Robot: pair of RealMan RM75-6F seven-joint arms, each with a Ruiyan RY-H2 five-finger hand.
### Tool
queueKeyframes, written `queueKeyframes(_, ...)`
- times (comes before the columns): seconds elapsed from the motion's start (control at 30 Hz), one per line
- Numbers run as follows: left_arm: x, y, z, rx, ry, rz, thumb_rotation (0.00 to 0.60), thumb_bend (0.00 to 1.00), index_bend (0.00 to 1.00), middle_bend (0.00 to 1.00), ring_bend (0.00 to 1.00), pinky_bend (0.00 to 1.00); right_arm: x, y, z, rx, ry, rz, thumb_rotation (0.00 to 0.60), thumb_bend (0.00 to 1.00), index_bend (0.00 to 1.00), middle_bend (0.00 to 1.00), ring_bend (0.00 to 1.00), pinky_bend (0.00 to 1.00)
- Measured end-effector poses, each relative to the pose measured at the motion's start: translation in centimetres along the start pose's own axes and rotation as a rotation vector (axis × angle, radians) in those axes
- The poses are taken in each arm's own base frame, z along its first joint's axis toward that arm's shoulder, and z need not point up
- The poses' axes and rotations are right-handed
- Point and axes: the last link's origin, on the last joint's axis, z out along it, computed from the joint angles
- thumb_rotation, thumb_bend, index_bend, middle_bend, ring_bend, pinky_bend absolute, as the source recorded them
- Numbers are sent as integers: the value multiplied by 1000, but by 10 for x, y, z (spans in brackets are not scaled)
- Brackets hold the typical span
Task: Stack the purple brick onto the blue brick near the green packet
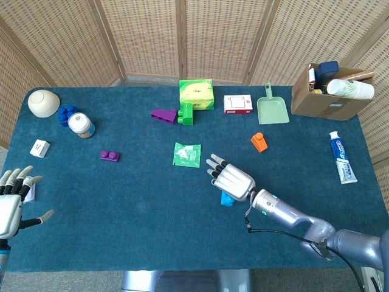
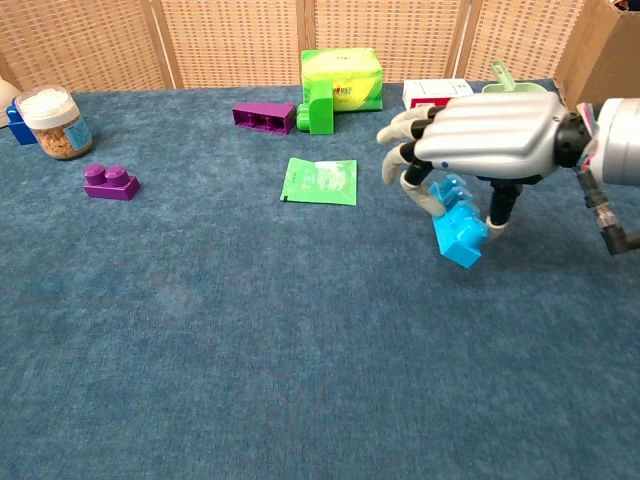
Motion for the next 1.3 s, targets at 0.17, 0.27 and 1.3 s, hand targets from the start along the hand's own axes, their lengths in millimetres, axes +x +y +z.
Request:
queueKeyframes(0.17, -1, -2, 0, 4, 0, -2, 502, 129, 216, 104, 0, 0, 10, -9, 12, 9, 24, -11, 600, 57, 624, 251, 41, 23)
queueKeyframes(0.27, -1, -4, 0, 6, -1, -4, 506, 130, 216, 104, 0, 0, 15, -15, 21, 17, 39, -15, 600, 57, 624, 251, 41, 23)
queueKeyframes(1.3, -4, -20, -9, 47, 3, -20, 507, 130, 216, 103, 0, 0, 39, -71, 96, 127, 71, -66, 600, 58, 622, 249, 41, 23)
